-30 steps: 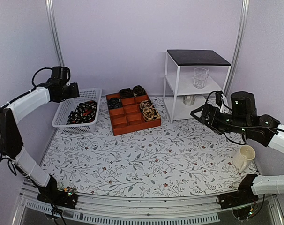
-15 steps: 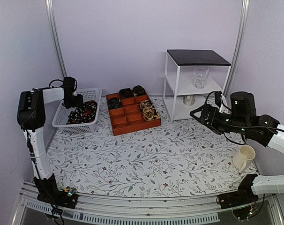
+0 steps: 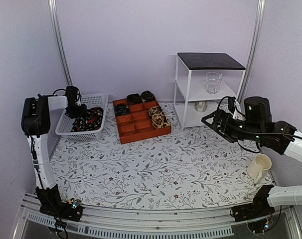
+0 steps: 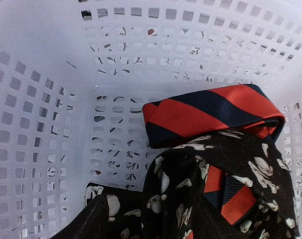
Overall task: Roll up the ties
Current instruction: Pick up the tie from the bin.
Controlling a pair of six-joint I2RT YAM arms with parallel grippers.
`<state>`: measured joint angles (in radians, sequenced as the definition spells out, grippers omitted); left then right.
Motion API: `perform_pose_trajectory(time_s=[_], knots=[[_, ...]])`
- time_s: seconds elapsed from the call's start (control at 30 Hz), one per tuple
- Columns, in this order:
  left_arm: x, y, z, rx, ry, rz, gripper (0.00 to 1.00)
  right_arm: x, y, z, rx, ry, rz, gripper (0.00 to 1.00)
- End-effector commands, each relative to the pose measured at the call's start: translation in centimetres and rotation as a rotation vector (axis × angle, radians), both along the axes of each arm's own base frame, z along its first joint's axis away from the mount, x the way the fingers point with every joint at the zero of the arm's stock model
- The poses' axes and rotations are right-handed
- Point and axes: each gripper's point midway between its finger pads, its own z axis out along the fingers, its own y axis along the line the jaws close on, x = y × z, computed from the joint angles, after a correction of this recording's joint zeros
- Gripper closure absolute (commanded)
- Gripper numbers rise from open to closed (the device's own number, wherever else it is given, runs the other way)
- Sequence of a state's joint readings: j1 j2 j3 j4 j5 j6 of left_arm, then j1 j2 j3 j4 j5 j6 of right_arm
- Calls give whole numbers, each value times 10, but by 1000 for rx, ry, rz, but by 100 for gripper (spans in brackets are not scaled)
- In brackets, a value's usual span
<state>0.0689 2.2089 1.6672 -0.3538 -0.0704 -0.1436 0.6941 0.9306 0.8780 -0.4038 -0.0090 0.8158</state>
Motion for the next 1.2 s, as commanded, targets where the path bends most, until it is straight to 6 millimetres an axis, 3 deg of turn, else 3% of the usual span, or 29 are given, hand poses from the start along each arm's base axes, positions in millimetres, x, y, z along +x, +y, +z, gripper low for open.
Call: perform_pose_trajectory(time_s=[0.0, 0.17, 0.3, 0.47, 0.63, 0.8, 0.9, 0.97, 1.17], knots=[[3, 4, -4, -16, -1, -19, 44, 1, 0, 14, 23, -15, -16, 3], [3, 2, -4, -24, 0, -32, 59, -1, -1, 15, 30, -14, -20, 4], [0, 0, -2, -31, -1, -37, 80, -2, -4, 16, 31, -14, -26, 4], [-2, -1, 5, -34, -4, -45, 98, -4, -9, 17, 30, -21, -39, 4], [-2, -5, 29, -36, -25, -67, 100, -6, -12, 17, 28, -24, -46, 4], [-2, -8, 89, -54, -134, -60, 100, -6, -15, 17, 25, -30, -57, 4], [-7, -16, 135, -85, -227, -71, 100, -6, -15, 14, 23, -34, -57, 4], [-14, -24, 169, -113, -304, -88, 100, -5, -17, 11, 14, -39, -65, 3], [-46, -52, 242, -216, -443, -149, 100, -7, -19, 10, 26, -58, -62, 4]])
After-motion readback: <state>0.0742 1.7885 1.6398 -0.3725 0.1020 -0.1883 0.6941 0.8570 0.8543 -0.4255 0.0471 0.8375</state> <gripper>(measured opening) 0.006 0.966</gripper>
